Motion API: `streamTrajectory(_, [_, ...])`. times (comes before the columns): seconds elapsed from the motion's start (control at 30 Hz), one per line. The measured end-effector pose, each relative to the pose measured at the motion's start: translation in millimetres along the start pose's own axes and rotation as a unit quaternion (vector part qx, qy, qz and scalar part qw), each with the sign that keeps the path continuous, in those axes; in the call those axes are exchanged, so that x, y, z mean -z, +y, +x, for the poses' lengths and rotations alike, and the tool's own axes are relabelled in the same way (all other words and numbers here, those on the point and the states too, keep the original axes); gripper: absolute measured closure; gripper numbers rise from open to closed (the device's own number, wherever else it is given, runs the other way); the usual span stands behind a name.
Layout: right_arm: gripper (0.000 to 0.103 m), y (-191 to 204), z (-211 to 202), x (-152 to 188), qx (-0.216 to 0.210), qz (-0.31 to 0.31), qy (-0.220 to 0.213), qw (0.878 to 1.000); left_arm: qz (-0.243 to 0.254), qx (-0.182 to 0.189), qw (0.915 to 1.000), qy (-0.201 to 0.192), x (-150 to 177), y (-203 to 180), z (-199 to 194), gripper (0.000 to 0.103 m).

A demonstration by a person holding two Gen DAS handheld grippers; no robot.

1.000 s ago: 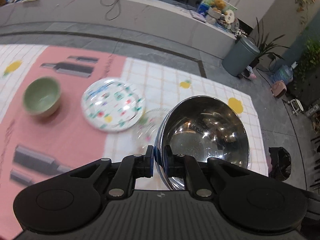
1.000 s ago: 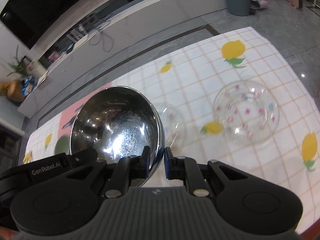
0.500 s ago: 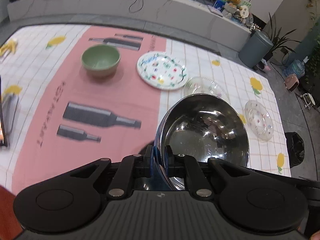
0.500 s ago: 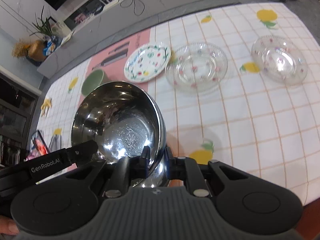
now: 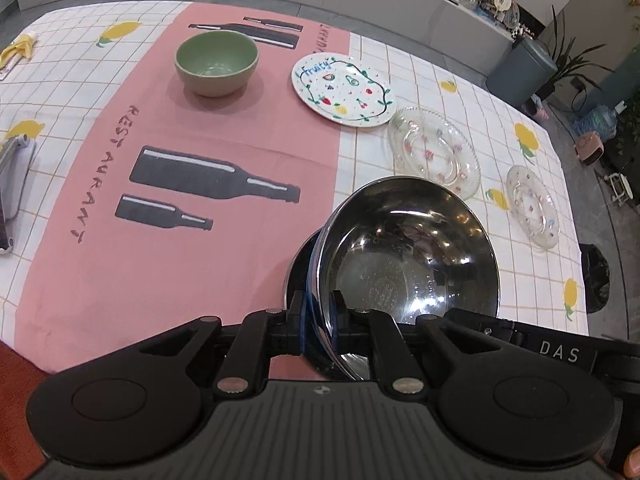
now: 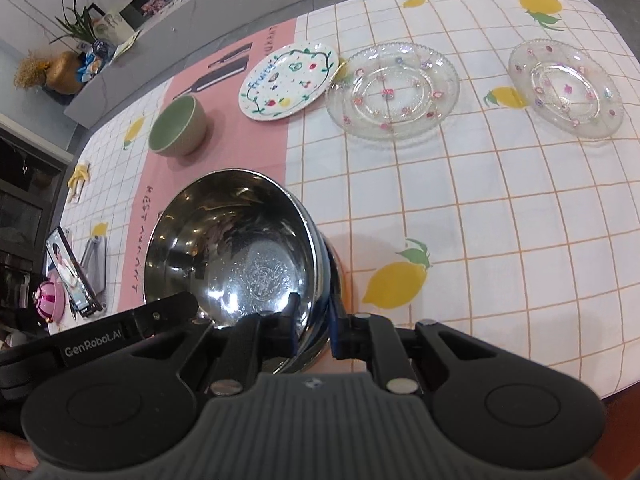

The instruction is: Organize plates and bowls

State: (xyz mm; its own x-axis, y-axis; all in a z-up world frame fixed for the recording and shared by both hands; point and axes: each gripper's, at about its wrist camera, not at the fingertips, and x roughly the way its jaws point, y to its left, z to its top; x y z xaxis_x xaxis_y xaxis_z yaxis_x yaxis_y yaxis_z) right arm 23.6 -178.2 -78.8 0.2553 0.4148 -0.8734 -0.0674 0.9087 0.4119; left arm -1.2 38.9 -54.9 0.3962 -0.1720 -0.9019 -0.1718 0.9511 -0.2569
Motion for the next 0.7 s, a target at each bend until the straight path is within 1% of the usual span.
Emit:
streamTrajectory(0.13, [0.091, 2.5, 1.7, 1.6, -0.003, -0.005, 0.01, 1.0, 0.012, -0.006, 0.9999, 0.009, 2.6, 0.9, -2.6, 0.09])
streamTrajectory(0.33, [0.092, 5.7, 5.0, 3.1, 0.007, -0.007, 0.019, 1.0, 0.044, -0.016, 0.9986, 0.025, 5.0, -2.7, -0.1, 0.088])
streamTrajectory(0.53, [0.092, 8.4, 8.0, 2.1, 0.017, -0.009, 0.021, 1.0, 0.078, -0.032, 0.9961, 0.026, 5.0, -9.5, 3.6, 0.088])
streamTrajectory(0.7, [0.092, 10.4, 9.0, 1.7, 0.027, -0.012, 0.018, 0.999, 0.086, -0.033, 0.9953, 0.033, 4.6, -10.5, 6.8, 0.086])
